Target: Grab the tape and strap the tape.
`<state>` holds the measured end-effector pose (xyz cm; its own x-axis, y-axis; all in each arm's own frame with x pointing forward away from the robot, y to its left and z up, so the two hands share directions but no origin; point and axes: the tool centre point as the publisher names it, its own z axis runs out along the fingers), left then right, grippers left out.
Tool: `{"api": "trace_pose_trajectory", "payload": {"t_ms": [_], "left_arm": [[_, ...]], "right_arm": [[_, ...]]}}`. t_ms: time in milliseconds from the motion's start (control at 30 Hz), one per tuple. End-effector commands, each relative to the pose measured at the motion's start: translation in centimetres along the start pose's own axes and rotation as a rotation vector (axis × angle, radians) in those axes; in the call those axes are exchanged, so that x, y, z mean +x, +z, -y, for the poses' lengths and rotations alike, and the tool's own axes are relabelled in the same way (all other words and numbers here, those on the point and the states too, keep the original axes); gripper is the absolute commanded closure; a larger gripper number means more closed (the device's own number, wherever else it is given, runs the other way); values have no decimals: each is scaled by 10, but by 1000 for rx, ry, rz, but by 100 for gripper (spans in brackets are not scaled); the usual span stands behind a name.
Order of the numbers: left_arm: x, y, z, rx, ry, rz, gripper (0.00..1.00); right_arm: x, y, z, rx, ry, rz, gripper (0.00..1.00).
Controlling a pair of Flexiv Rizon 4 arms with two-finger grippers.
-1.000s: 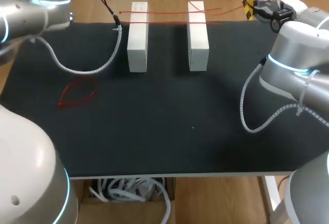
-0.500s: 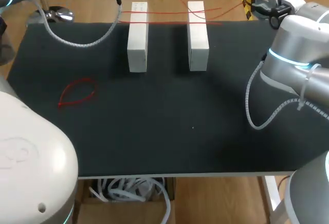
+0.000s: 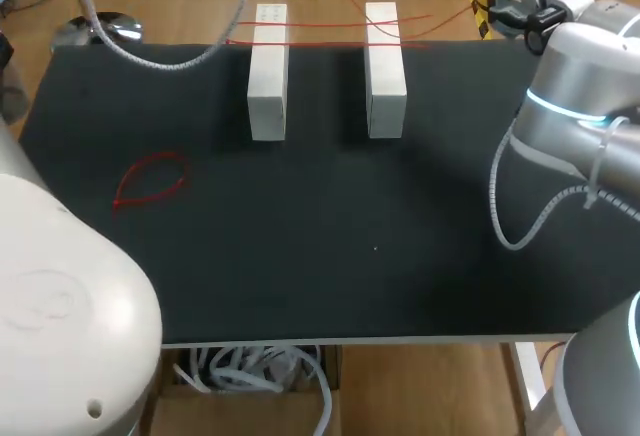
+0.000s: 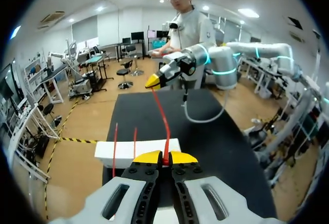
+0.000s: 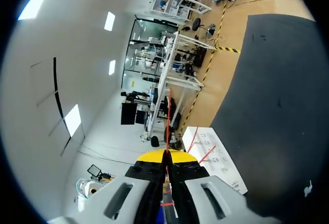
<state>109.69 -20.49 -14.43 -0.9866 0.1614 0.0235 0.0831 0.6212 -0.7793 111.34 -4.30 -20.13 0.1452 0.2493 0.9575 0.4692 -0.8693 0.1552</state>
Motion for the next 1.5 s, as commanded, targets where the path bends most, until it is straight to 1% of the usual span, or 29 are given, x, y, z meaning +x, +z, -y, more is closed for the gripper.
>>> {"api": "trace_pose_trajectory", "payload": {"t_ms": [33,400,433,467,500,600,1000,1033,1067,1100,1200,1233,1267,1300,1500], "left_arm": [[6,-4,10,-187,13,15,100],[6,-4,10,-187,13,15,100],[7,-4,12,-215,28,-3,100],[6,-3,13,-283,30,-12,100],[6,-2,15,-324,41,-21,100],[5,2,20,-400,62,-42,100],[5,2,20,-400,62,-42,100],[4,1,20,-445,73,-28,100],[4,0,23,-472,80,-15,100],[3,-1,23,-512,68,-11,100],[3,2,21,-572,53,-27,100],[3,2,21,-632,68,-33,100],[4,4,22,-651,86,-47,100],[4,5,23,-648,102,-29,100],[4,5,23,-648,102,-29,100]], "right_arm": [[3,-1,-2,13,-14,14,100],[5,-2,0,25,-21,3,100],[4,-2,1,29,7,-10,100],[4,-3,0,30,-12,-5,100],[4,-3,1,29,-22,-1,100],[2,-4,1,29,-24,12,100],[2,-4,1,29,-24,12,100],[2,-4,1,29,-24,12,100],[2,-4,1,29,-24,12,100],[2,-4,1,29,-24,12,100],[2,-4,1,29,-24,12,100],[2,-4,1,29,-24,12,100],[2,-4,1,29,-24,12,100],[2,-4,1,29,-24,12,100],[2,-4,1,29,-24,12,100]]}}
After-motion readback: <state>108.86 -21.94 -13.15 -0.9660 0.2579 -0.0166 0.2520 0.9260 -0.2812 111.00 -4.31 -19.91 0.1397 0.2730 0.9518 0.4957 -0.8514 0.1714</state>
